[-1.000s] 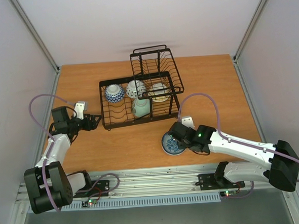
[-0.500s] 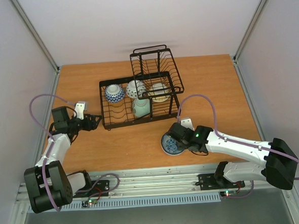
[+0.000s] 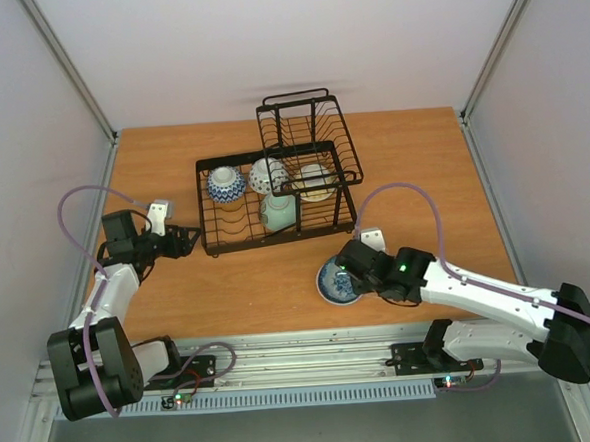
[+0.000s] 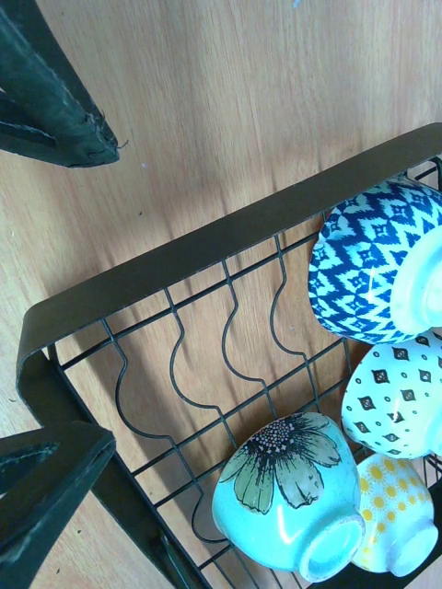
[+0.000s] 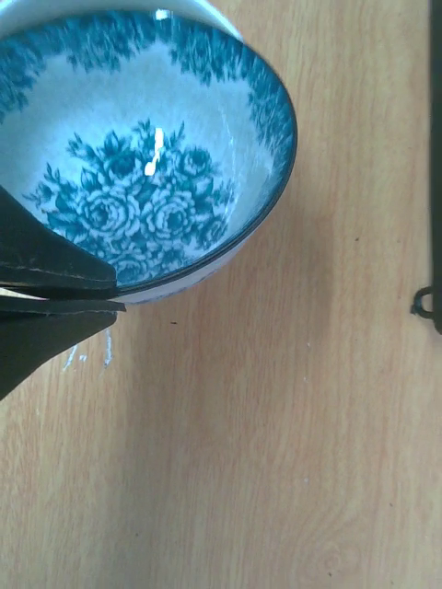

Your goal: Load the bowls into the dish rack

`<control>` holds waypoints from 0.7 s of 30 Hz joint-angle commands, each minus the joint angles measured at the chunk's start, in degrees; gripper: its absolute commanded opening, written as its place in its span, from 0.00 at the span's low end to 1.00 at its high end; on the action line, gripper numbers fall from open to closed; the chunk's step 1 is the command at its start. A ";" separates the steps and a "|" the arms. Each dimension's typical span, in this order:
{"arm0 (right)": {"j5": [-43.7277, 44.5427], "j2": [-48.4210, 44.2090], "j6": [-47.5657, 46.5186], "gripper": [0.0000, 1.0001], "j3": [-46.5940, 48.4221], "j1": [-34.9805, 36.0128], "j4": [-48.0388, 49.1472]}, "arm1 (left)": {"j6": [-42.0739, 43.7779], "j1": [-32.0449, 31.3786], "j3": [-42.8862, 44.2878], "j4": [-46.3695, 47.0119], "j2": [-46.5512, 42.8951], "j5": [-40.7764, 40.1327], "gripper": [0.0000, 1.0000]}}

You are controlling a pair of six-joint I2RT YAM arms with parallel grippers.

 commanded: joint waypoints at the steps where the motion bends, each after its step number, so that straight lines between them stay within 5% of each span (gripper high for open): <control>1: 2.78 -5.03 -1.78 0.01 2.86 0.71 -3.38 | 0.64 0.23 1.61 1.02 0.34 1.39 0.77; 13: 2.11 -5.68 -8.86 0.01 9.68 1.80 0.31 | 2.16 0.15 3.21 -2.03 2.31 6.35 0.77; 21: 0.34 8.27 -16.06 0.01 19.37 6.38 9.05 | 7.94 -2.98 4.34 -9.40 1.55 12.68 0.77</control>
